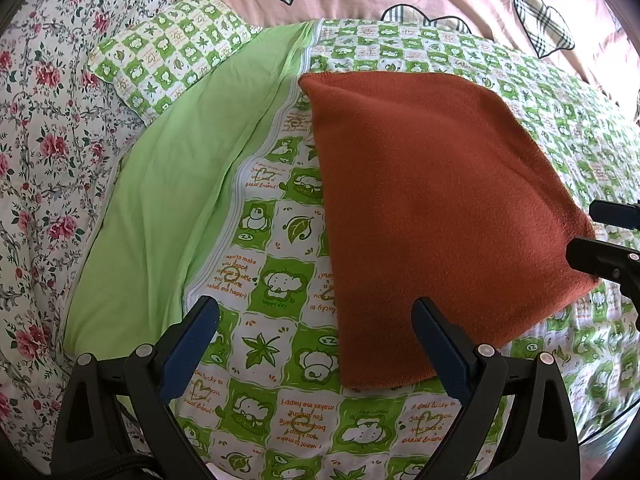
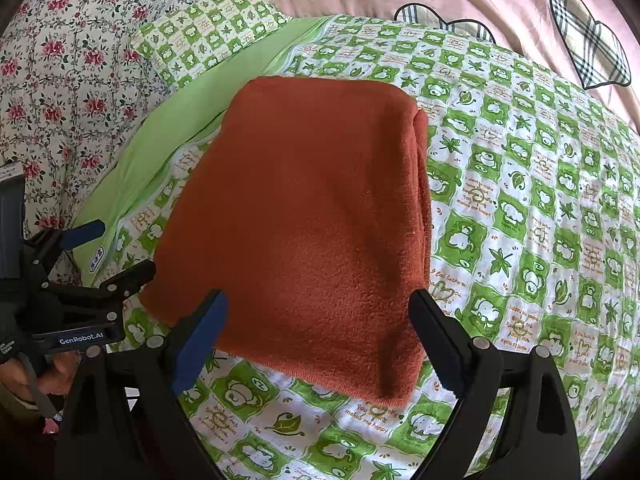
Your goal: Fold small clothes
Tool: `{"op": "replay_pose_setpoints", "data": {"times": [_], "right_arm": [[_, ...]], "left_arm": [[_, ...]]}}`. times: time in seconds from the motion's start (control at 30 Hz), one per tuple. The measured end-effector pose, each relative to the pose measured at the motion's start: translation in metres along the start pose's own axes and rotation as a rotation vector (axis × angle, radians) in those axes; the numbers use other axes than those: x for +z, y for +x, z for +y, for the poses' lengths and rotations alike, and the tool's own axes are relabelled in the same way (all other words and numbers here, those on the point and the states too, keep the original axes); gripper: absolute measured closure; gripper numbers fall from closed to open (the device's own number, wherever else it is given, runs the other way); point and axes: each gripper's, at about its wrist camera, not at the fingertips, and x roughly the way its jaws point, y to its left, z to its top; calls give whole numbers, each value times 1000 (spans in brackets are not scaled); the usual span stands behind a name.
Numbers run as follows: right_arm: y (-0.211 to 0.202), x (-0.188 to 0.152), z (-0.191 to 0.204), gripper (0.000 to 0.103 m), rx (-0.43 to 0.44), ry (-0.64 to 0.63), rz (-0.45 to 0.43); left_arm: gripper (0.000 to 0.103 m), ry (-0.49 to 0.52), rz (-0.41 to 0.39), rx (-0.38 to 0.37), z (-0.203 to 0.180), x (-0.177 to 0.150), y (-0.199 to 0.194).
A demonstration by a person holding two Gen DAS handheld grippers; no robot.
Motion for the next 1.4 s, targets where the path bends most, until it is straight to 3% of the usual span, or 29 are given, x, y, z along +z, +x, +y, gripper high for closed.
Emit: {"op": "replay_pose_setpoints", "data": {"times": [1.4], "right_arm": [[-8, -1, -2, 11, -7, 6, -14]], "left_arm": [[6, 2, -7, -1, -1, -1, -3]]}}
